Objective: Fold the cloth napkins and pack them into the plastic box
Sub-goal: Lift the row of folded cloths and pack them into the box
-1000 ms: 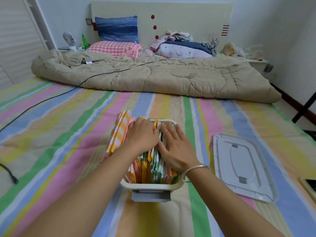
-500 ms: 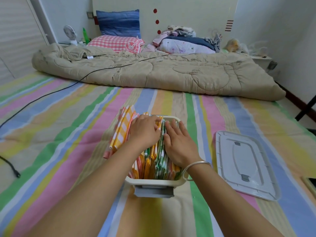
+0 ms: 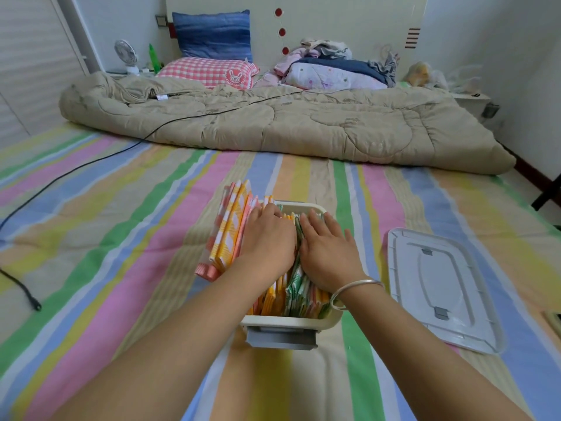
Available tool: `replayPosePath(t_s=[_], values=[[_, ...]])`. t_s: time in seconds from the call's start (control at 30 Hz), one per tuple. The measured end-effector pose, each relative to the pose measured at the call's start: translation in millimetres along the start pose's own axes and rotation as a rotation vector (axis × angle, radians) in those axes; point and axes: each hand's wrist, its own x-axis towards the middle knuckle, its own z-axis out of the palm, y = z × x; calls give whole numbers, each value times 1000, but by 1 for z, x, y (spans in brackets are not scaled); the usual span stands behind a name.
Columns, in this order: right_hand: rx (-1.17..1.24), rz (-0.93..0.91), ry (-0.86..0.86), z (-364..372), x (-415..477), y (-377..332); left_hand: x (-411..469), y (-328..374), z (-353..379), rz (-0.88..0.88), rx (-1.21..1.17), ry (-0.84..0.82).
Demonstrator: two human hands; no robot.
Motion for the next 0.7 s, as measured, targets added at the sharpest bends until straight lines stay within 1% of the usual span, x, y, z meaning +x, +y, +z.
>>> replayPosePath(t_s=[0.03,0.1,0.17,0.2,0.23,0.27,0.3,0.33,0.37,0.4,0.43,0.5,0.57,0.63,0.7], values=[[-11,-4,6,1,0,-1,0,0,-1,14,14,-30],[2,0,1,3,0,-2,0,-5,-5,34,-42,-104],[42,1,-17,3,-1,-1,-5,-12,-15,51,-211,-168],[67,0,-32,1,-1,-1,-7,-16,-21,58,-314,-154],[89,1,-46,-2,-1,-1,-9,-21,-30,59,-394,-92],[112,5,-50,-7,-1,-3,-11,-25,-38,47,-427,18],[140,13,-41,-12,-2,-7,-11,-30,-45,36,-395,131],[167,15,-24,-17,-3,-14,-9,-35,-51,34,-300,196],[179,3,-10,-19,-5,-21,-6,-40,-54,34,-180,192],[167,-27,-6,-19,-7,-29,-4,-44,-53,24,-73,122],[140,-62,-15,-15,-9,-36,-2,-46,-49,1,7,15],[81,-103,-33,-4,-12,-45,0,-48,-37,-58,104,-165],[9,-108,-34,4,-8,-45,0,-52,-25,-86,126,-223],[-76,-116,-39,7,-5,-45,-1,-55,-16,-82,126,-225],[-90,-134,-50,9,-5,-49,-1,-55,-12,-82,133,-223]])
